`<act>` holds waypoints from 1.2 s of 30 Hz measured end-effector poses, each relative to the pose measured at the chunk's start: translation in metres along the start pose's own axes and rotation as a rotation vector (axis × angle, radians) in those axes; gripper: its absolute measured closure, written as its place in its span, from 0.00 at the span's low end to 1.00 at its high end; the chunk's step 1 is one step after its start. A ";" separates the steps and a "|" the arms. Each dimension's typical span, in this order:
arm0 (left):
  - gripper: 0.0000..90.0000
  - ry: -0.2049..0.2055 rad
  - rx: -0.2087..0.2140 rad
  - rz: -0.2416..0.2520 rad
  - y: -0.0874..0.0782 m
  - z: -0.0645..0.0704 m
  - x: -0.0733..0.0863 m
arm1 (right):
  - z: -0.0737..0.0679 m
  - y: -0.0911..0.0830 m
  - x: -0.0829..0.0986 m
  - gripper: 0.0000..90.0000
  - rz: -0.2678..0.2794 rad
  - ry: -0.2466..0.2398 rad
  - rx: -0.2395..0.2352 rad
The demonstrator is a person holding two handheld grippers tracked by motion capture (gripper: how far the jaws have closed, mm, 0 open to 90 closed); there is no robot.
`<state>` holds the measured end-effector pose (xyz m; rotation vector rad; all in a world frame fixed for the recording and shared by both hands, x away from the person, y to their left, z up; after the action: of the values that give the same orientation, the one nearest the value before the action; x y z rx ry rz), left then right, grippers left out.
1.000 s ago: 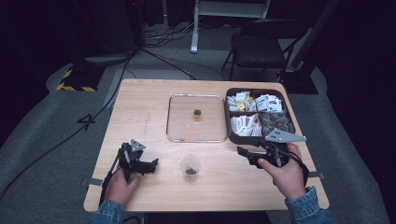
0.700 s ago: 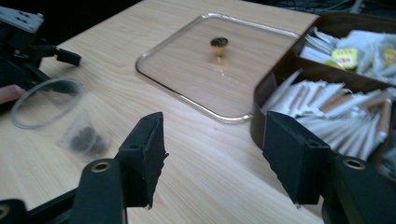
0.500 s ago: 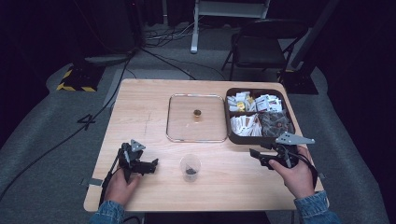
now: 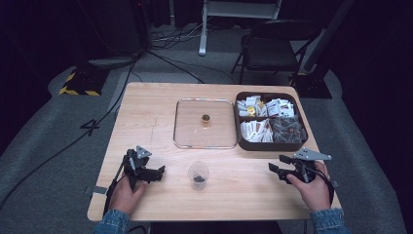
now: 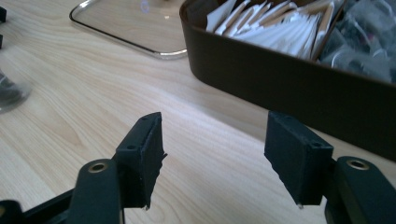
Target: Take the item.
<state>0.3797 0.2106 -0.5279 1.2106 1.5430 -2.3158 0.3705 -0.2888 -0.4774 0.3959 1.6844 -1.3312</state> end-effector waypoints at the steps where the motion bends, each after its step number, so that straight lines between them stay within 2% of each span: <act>1: 0.00 0.000 0.000 0.000 0.000 0.000 0.000 | 0.001 0.000 0.002 0.42 -0.004 0.005 0.004; 8: 0.00 0.000 0.001 -0.001 0.000 0.000 0.000 | 0.001 0.007 0.014 0.42 -0.031 0.010 0.002; 15: 0.00 0.000 0.001 -0.001 0.000 0.000 0.000 | 0.000 0.016 0.026 0.39 -0.053 -0.010 -0.002; 19: 0.00 0.000 -0.001 0.001 0.000 0.000 0.000 | -0.004 0.019 0.032 0.35 -0.061 -0.042 -0.009; 22: 0.00 0.001 0.001 -0.001 0.000 0.000 0.000 | -0.007 0.021 0.037 0.32 -0.110 -0.055 -0.006; 25: 0.00 0.001 0.001 -0.001 0.000 0.000 0.000 | -0.010 0.022 0.038 0.26 -0.104 -0.079 0.004; 28: 0.00 0.000 0.001 -0.001 0.000 0.000 0.000 | -0.012 0.026 0.040 0.09 -0.106 -0.159 0.008; 36: 0.00 0.002 0.000 0.002 0.000 0.000 0.000 | -0.013 0.028 0.040 0.05 -0.116 -0.173 -0.008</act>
<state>0.3802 0.2103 -0.5280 1.2138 1.5416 -2.3139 0.3640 -0.2786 -0.5261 0.1742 1.5872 -1.4007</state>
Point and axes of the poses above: each handheld gripper's, and its own axes: y roughly forward along the jaws, x roughly out of its underside, z roughly to its right, the point moved 3 cm from there along y, roughly forward along the jaws, and after that the axes turned 11 degrees about x, right-handed, at the moved point
